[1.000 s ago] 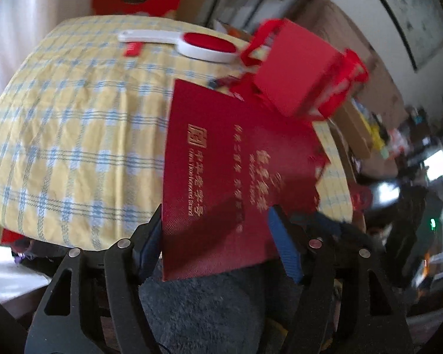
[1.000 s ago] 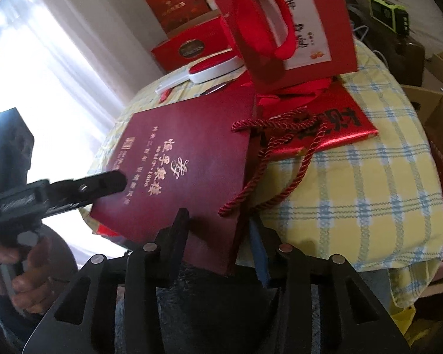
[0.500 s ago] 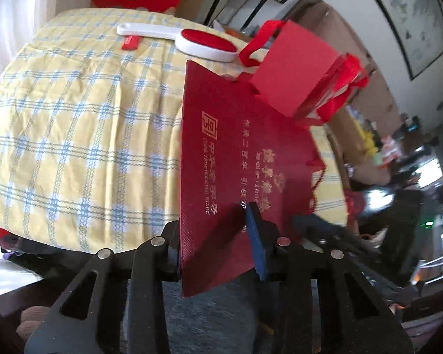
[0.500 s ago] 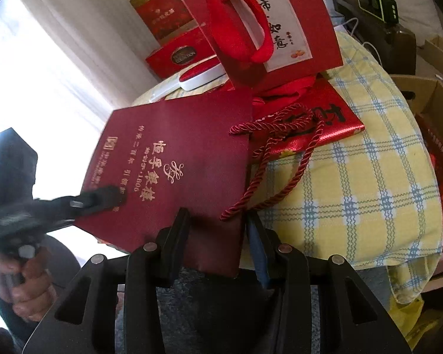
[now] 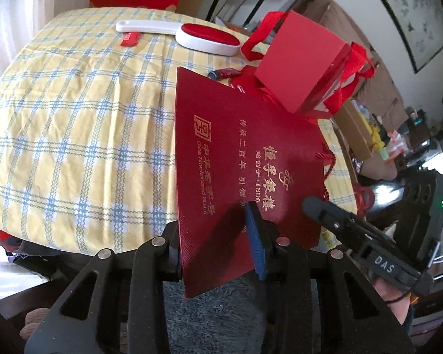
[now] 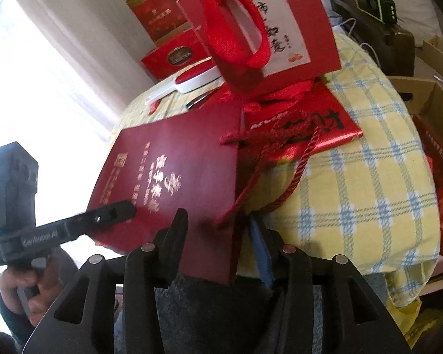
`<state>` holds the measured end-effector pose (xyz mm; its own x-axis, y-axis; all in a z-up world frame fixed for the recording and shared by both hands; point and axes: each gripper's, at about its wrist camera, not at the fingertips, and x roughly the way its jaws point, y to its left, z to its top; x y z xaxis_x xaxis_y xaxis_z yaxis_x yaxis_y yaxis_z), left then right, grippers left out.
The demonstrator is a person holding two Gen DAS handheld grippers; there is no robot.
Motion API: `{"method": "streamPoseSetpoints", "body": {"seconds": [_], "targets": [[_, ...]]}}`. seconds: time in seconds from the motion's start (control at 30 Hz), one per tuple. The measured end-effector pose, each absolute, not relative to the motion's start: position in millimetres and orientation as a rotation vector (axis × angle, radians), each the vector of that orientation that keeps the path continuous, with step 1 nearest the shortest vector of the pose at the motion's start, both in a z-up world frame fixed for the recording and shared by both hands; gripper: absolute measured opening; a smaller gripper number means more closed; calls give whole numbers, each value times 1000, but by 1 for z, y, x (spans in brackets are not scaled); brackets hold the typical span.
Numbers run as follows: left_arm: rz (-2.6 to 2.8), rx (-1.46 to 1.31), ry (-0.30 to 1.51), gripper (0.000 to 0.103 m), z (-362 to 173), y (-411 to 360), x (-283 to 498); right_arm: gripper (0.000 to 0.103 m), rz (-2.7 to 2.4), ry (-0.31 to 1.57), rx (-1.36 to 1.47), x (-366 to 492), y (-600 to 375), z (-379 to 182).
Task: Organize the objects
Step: 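Lift the dark red folder off the table with the right gripper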
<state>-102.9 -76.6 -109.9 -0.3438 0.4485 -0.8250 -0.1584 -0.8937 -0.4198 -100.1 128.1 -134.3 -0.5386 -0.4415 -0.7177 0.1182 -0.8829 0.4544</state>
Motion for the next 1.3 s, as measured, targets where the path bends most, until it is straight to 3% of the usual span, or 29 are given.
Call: {"method": "streamPoseSetpoints", "body": {"seconds": [0.07, 0.13, 0.27, 0.37, 0.6, 1.3], "targets": [[2286, -1518, -368, 32, -109, -76, -101, 61, -2433, -518, 1260, -105, 123, -137], [2295, -1517, -360, 32, -109, -76, -100, 62, -2456, -470, 1257, -108, 117, -135], [2333, -1512, -344, 31, -104, -79, -99, 39, -2506, -409, 1254, -104, 114, -134], [2362, -1482, -330, 30, -97, -80, -96, 30, -2524, -392, 1235, -100, 116, -127], [2419, -1392, -308, 30, -69, -81, -88, 29, -2631, -241, 1100, -82, 104, -96], [2522, -1115, -169, 29, 19, -39, -43, 29, -2726, -379, 858, -36, 143, -30]]}}
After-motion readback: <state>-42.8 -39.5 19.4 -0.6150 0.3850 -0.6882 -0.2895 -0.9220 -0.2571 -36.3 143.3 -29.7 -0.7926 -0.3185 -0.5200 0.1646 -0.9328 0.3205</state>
